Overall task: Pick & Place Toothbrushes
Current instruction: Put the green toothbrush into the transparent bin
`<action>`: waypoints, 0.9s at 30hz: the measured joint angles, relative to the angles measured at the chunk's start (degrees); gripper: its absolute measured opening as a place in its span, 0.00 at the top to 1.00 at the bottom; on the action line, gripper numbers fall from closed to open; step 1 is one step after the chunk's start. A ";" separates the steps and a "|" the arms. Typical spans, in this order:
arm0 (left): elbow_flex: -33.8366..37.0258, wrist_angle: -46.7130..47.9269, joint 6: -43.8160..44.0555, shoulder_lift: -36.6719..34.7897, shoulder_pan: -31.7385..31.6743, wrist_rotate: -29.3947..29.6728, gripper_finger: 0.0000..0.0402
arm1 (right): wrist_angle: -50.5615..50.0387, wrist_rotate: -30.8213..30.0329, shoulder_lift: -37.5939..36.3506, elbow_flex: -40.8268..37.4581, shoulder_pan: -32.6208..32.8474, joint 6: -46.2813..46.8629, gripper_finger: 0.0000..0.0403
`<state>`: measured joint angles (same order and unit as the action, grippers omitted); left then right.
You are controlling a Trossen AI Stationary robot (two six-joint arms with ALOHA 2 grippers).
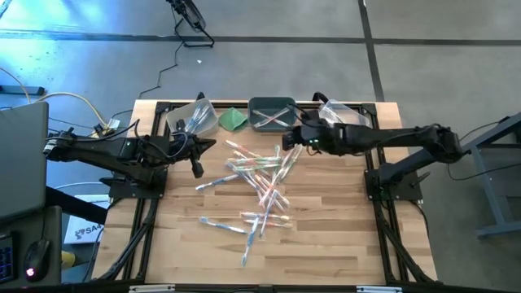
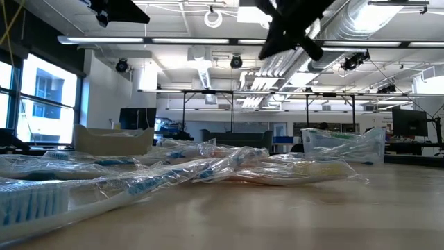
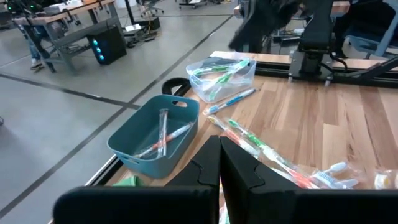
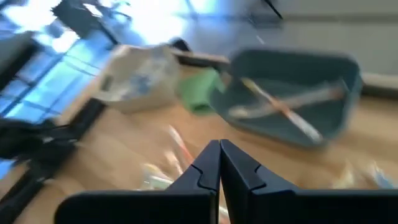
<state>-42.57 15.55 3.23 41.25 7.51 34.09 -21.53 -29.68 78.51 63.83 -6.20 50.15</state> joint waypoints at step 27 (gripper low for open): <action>-0.02 1.86 0.16 0.02 0.00 -0.26 1.00 | -17.36 16.28 17.65 0.07 -4.83 13.35 0.95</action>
<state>-42.59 17.41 3.39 41.28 7.51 33.82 -38.89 -13.39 96.16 63.90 -11.03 63.51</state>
